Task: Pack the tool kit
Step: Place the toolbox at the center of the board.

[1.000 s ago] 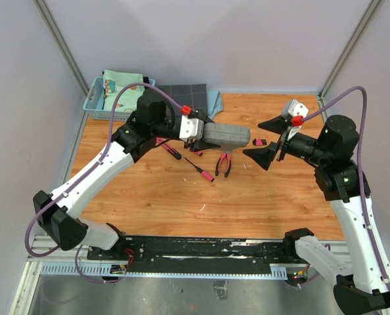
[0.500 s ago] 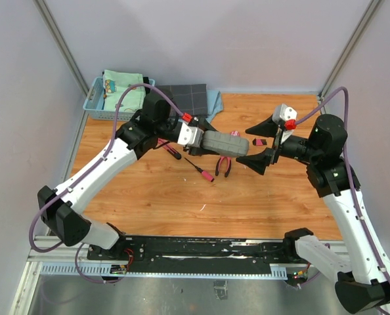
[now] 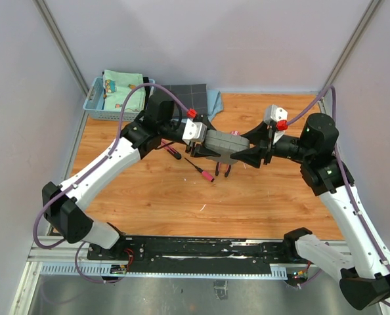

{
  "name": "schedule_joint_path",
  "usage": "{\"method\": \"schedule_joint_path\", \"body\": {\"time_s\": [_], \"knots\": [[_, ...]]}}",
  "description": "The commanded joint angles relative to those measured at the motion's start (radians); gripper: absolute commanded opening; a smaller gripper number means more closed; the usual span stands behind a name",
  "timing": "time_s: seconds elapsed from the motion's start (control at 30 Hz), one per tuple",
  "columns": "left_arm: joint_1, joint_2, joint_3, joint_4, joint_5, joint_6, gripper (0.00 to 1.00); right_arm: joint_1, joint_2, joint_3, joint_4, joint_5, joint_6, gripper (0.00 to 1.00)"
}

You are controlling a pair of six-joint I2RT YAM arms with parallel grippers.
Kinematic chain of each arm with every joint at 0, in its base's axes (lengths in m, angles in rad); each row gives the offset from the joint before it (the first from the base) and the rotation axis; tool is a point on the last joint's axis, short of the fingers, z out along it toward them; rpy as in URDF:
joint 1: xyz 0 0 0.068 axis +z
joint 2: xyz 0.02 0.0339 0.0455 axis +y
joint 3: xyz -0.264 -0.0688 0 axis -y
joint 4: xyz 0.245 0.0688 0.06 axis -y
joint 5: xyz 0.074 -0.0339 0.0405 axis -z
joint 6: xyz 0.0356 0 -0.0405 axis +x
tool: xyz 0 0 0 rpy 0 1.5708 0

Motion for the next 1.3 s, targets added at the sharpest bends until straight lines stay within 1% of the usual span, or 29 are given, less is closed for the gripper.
{"method": "schedule_joint_path", "body": {"time_s": [0.0,0.07,0.13,0.17,0.23,0.43,0.6,0.83,1.0,1.27], "knots": [[-0.033,-0.045,-0.068,0.167,-0.006,-0.066,0.49,0.002,0.028,0.047,0.025,0.237,0.041,0.05],[-0.033,-0.054,-0.099,0.214,-0.039,-0.1,0.71,0.002,0.015,0.038,0.035,0.271,0.042,0.01],[-0.033,-0.062,-0.13,0.265,-0.087,-0.14,0.89,0.002,0.003,0.033,0.036,0.309,0.042,0.01],[-0.034,-0.069,-0.144,0.293,-0.119,-0.159,0.94,0.002,-0.002,0.031,0.037,0.321,0.041,0.01],[-0.033,-0.079,-0.174,0.342,-0.19,-0.185,0.99,0.001,-0.006,0.024,0.033,0.345,0.046,0.01],[-0.033,-0.11,-0.235,0.423,-0.359,-0.224,0.99,0.0,0.021,0.017,-0.01,0.387,0.073,0.01],[-0.033,-0.151,-0.269,0.419,-0.435,-0.229,0.99,0.002,0.075,0.036,-0.115,0.46,0.104,0.01],[-0.033,-0.181,-0.274,0.378,-0.481,-0.245,0.99,0.002,0.13,0.017,-0.2,0.597,0.185,0.01],[-0.033,-0.185,-0.253,0.351,-0.489,-0.258,0.99,0.002,0.213,0.037,-0.291,0.714,0.258,0.01],[-0.034,-0.18,-0.229,0.324,-0.485,-0.272,0.99,0.004,0.382,0.115,-0.422,0.784,0.351,0.01]]}}
